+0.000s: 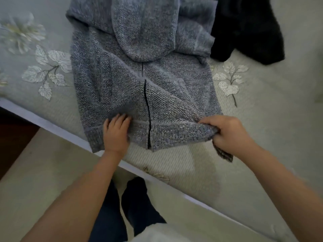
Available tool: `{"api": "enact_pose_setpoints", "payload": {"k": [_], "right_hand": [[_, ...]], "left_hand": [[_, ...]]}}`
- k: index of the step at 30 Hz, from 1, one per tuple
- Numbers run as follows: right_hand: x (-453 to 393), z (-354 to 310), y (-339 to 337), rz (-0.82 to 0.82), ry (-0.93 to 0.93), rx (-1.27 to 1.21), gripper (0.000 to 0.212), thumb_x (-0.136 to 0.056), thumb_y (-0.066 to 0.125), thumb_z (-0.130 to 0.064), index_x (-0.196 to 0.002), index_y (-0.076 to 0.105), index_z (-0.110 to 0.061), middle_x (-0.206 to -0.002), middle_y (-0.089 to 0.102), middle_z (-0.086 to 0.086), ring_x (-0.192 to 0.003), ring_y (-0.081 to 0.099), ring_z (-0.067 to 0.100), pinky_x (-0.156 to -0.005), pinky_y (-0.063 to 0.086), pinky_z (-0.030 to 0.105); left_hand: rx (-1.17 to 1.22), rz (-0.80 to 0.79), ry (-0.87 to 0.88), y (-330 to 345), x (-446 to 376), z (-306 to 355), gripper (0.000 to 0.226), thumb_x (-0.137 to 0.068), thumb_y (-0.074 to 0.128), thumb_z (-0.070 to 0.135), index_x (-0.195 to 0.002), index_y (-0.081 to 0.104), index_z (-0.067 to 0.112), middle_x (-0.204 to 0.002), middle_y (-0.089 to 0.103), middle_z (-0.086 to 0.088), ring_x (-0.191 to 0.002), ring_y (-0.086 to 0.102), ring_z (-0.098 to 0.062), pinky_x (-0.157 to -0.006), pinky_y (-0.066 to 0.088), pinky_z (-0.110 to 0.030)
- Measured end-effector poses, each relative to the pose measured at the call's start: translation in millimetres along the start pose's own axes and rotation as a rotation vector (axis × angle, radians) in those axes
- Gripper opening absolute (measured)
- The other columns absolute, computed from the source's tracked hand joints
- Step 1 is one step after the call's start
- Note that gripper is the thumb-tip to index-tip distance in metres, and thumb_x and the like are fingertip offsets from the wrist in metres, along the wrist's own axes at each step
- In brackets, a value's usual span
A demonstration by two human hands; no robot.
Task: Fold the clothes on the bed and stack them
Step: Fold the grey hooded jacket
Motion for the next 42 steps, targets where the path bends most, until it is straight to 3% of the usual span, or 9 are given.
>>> {"api": "enact_pose_setpoints", "payload": {"k": [8, 11, 14, 16, 18, 26, 31, 36, 42], "right_hand": [[-4, 22, 44, -0.267, 0.213, 0.194, 0.062, -0.079, 0.049, 0.004, -0.137, 0.04, -0.017, -0.146, 0.037, 0.006, -0.127, 0.044, 0.022, -0.103, 0.037, 0.033], [21, 9, 97, -0.508, 0.182, 0.323, 0.063, -0.089, 0.04, -0.004, -0.145, 0.018, -0.023, -0.152, 0.023, 0.003, -0.126, 0.038, 0.022, -0.103, 0.033, 0.031], [38, -10, 132, -0.579, 0.159, 0.368, 0.056, -0.09, 0.041, -0.009, -0.143, 0.026, -0.021, -0.143, 0.039, 0.001, -0.117, 0.042, 0.024, -0.099, 0.037, 0.033], [48, -26, 149, -0.625, 0.159, 0.353, 0.051, -0.088, 0.044, -0.014, -0.138, 0.035, -0.022, -0.133, 0.05, 0.0, -0.112, 0.046, 0.024, -0.094, 0.041, 0.033], [61, -43, 164, -0.674, 0.167, 0.349, 0.05, -0.089, 0.046, -0.017, -0.137, 0.038, -0.025, -0.125, 0.055, 0.003, -0.111, 0.048, 0.025, -0.091, 0.042, 0.032], [125, -121, 183, -0.811, 0.26, 0.218, 0.063, -0.084, 0.043, -0.002, -0.139, 0.035, -0.031, -0.124, 0.058, 0.005, -0.112, 0.052, 0.024, -0.084, 0.044, 0.03], [120, -147, 141, -0.663, 0.299, 0.273, 0.043, -0.088, 0.051, -0.015, -0.131, 0.048, -0.023, -0.119, 0.06, 0.007, -0.11, 0.053, 0.023, -0.094, 0.039, 0.033], [77, -145, 74, -0.233, 0.443, 0.475, 0.06, -0.091, 0.045, -0.006, -0.145, 0.019, -0.014, -0.152, 0.022, 0.005, -0.142, 0.011, 0.022, -0.114, -0.005, 0.044], [14, -107, 2, 0.008, 0.558, 0.491, 0.06, -0.092, 0.037, -0.001, -0.146, 0.013, -0.011, -0.154, 0.016, 0.008, -0.143, 0.005, 0.025, -0.114, -0.004, 0.045]], "left_hand": [[0.002, -0.31, 0.162, -28, 0, -32, 0.048, -0.044, 0.063, -0.031, -0.089, 0.066, -0.014, -0.081, 0.066, -0.03, -0.067, 0.065, -0.044, -0.052, 0.053, -0.048], [-0.146, -0.398, 0.179, -39, 24, -52, 0.052, -0.063, 0.046, -0.027, -0.112, 0.057, -0.013, -0.116, 0.056, -0.032, -0.102, 0.059, -0.046, -0.079, 0.052, -0.045], [-0.248, -0.422, 0.246, -45, 51, -68, 0.053, -0.066, 0.042, -0.024, -0.117, 0.051, -0.015, -0.122, 0.051, -0.033, -0.112, 0.051, -0.048, -0.09, 0.046, -0.047], [-0.325, -0.635, 0.193, -38, 75, -91, 0.055, -0.087, 0.035, -0.01, -0.14, 0.025, -0.002, -0.148, 0.023, -0.019, -0.138, 0.023, -0.031, -0.111, 0.019, -0.034], [-0.385, -0.779, 0.133, -39, 94, -113, 0.057, -0.093, 0.031, -0.001, -0.145, 0.011, 0.007, -0.154, 0.011, -0.009, -0.142, 0.009, -0.021, -0.112, 0.006, -0.029], [-0.487, -0.766, 0.25, -84, 174, -143, 0.056, -0.087, 0.04, 0.001, -0.139, 0.023, 0.014, -0.144, 0.028, -0.004, -0.134, 0.024, -0.022, -0.108, 0.018, -0.03], [-0.489, -0.655, 0.256, -133, 174, -135, 0.054, -0.095, 0.027, 0.002, -0.145, 0.007, 0.008, -0.154, 0.008, -0.008, -0.142, 0.005, -0.021, -0.113, 0.0, -0.032], [-0.542, -0.441, 0.275, -175, 101, -116, 0.051, -0.098, 0.024, 0.007, -0.145, 0.004, 0.006, -0.154, 0.005, -0.012, -0.142, 0.003, -0.023, -0.113, -0.006, -0.036], [-0.523, -0.309, 0.468, -214, -27, -67, 0.048, -0.092, 0.036, -0.006, -0.139, 0.026, -0.004, -0.147, 0.023, -0.023, -0.139, 0.014, -0.036, -0.114, -0.003, -0.042]]}}
Point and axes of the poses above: each hand's wrist, its own x-axis away from the middle knuckle, its own y-axis out of the palm, z = x × y, the point moved 6 cm from there along -x, towards the middle knuckle
